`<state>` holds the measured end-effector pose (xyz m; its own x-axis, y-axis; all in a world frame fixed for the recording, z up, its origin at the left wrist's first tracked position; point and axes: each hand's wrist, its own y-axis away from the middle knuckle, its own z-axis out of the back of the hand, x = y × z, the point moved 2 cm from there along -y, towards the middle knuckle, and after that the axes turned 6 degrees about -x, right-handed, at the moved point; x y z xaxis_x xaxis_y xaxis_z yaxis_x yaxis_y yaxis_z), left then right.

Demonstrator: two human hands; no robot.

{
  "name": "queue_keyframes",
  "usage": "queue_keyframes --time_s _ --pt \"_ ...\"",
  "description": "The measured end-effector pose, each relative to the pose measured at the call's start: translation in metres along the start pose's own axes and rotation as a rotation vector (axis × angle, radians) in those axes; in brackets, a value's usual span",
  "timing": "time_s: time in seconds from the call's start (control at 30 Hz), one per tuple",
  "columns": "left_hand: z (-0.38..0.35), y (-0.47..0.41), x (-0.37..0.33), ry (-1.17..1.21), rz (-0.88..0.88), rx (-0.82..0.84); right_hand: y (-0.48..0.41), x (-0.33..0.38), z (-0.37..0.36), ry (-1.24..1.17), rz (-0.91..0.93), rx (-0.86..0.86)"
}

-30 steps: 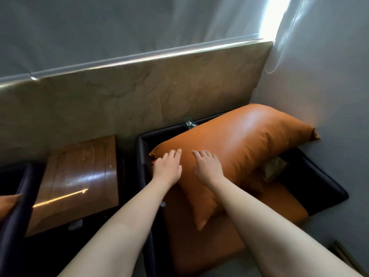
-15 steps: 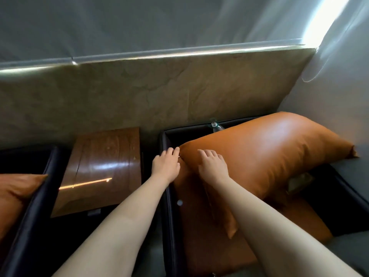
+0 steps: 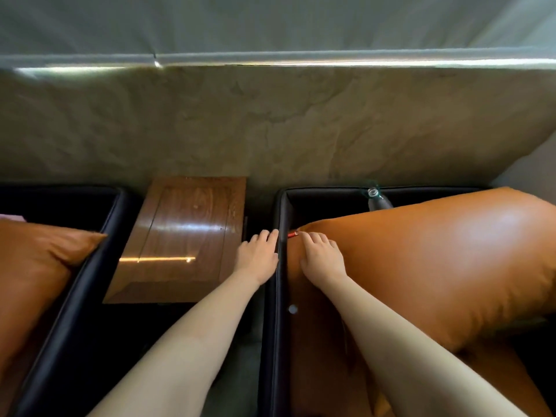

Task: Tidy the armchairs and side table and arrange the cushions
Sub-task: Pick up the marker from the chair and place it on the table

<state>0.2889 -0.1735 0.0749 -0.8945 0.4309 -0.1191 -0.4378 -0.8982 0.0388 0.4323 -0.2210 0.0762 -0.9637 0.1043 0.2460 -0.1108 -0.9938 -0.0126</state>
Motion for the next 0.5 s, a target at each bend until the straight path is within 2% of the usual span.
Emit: queue_keyframes --time_s 0.33,0.5 --pt "-0.018 -0.115 -0.028 0.019 0.037 0.01 -0.11 -0.072 -0.013 -0.005 -0.003 0.06" --pt "-0.045 -0.177 -0.047 0.04 0.113 0.022 -0.165 -0.116 -0.028 0.05 0.013 0.071"
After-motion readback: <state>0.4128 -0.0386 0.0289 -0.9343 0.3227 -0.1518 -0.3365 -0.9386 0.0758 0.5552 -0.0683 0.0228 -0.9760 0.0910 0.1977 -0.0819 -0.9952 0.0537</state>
